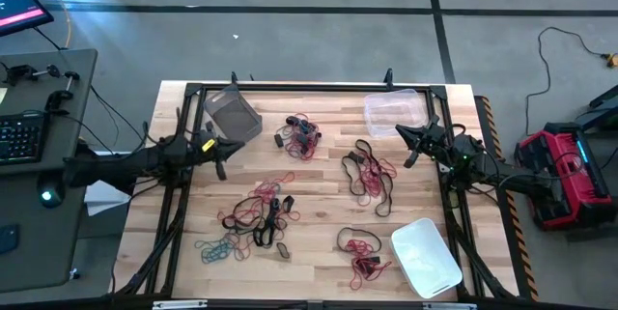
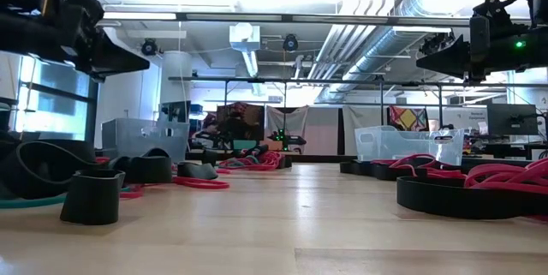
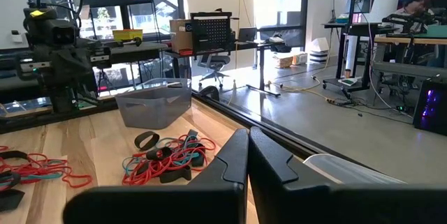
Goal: Sort rubber bands into baskets
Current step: Put the blue rubber band into the black bin
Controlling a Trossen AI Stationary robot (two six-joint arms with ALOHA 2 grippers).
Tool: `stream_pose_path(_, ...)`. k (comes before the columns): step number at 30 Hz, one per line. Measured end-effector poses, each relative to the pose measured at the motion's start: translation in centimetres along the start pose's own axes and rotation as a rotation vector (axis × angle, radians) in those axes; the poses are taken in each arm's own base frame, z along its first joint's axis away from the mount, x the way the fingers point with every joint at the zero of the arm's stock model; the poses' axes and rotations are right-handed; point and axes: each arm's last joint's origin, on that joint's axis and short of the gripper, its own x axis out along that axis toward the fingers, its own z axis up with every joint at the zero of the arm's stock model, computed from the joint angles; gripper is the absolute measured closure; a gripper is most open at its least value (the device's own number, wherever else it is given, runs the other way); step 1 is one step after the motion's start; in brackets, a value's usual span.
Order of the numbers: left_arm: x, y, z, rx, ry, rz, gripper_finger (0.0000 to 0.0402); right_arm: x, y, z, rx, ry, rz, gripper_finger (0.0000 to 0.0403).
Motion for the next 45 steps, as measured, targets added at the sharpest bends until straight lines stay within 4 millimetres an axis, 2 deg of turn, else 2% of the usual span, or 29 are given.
stream_pose_path(5,0.0,-0.5,0.1,0.091,0.008,-0.012,0.0401,0.0,0.0,0.0,0.0,0.0,0.0,0.0402)
stream_pose_path(14,0.5,-1.1,3.3,0.116,0.074,-0.02,0.0402,0.0,0.0,0.0,0.0,0.0,0.0,0.0402)
stream_pose_path(35,7.4,-4.4,6.0,0.104,0.488,-0.261,0.0401,0.0,0.0,0.0,0.0,0.0,0.0,0.0402)
stream_pose_path(45,8.4,-6.2,8.1,0.169,0.694,-0.365,0.0402,0.0,0.0,0.0,0.0,0.0,0.0,0.0402)
